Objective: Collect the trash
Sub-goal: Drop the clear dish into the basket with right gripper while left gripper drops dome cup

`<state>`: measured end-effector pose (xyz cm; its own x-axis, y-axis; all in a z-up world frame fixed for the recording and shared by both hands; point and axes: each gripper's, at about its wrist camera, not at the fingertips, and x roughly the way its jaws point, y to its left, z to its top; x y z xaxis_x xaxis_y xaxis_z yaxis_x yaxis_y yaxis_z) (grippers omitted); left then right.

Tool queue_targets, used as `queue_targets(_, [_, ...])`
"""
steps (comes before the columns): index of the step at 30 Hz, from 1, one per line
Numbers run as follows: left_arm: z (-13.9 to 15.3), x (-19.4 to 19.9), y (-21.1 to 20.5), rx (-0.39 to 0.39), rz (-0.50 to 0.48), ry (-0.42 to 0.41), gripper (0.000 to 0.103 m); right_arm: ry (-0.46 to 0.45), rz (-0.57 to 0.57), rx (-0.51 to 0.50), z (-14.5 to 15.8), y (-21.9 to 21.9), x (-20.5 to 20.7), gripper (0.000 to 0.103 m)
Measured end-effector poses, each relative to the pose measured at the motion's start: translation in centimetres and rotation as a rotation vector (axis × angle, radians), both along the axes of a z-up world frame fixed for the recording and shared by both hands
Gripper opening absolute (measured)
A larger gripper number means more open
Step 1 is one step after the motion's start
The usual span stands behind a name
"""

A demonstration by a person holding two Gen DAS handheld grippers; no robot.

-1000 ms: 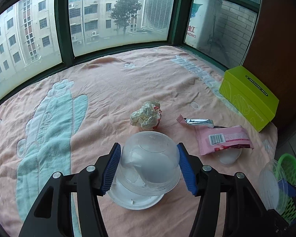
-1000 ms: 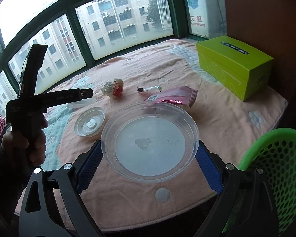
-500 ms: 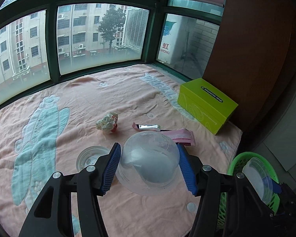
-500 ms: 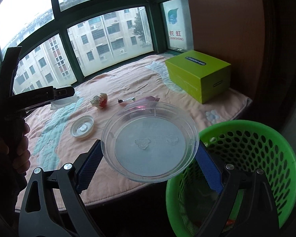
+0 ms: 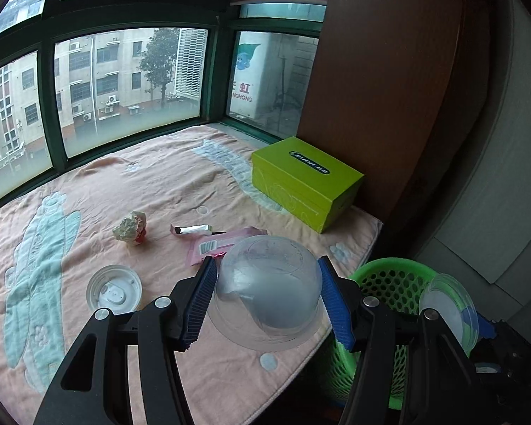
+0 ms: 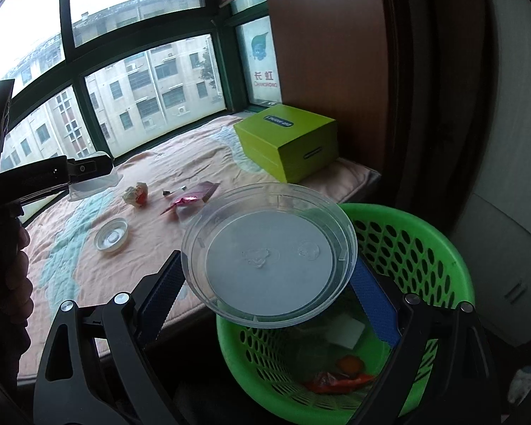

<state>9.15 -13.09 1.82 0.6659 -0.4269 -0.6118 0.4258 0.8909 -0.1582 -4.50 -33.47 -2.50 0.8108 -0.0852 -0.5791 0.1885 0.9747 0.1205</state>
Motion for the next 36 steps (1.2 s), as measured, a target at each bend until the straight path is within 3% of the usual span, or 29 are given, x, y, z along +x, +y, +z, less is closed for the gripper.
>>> queue_targets(13, [0.4,-1.7,-5.1,-0.011,-0.104,-0.005,0.056,0.009,-0.119,-0.017,-0.4,-3.3,-2.3,0.091])
queue_targets(24, [0.6,-2.4,-7.4,-0.009,-0.145,-0.003,0.056,0.019,-0.152,-0.006,-1.0,-4.6,-2.8,0.097])
queue_targets(36, [-0.5,-3.0,-10.0,0.009,-0.194,0.022,0.056,-0.005,-0.195,-0.007,-0.3,-5.7,-4.1,0.097])
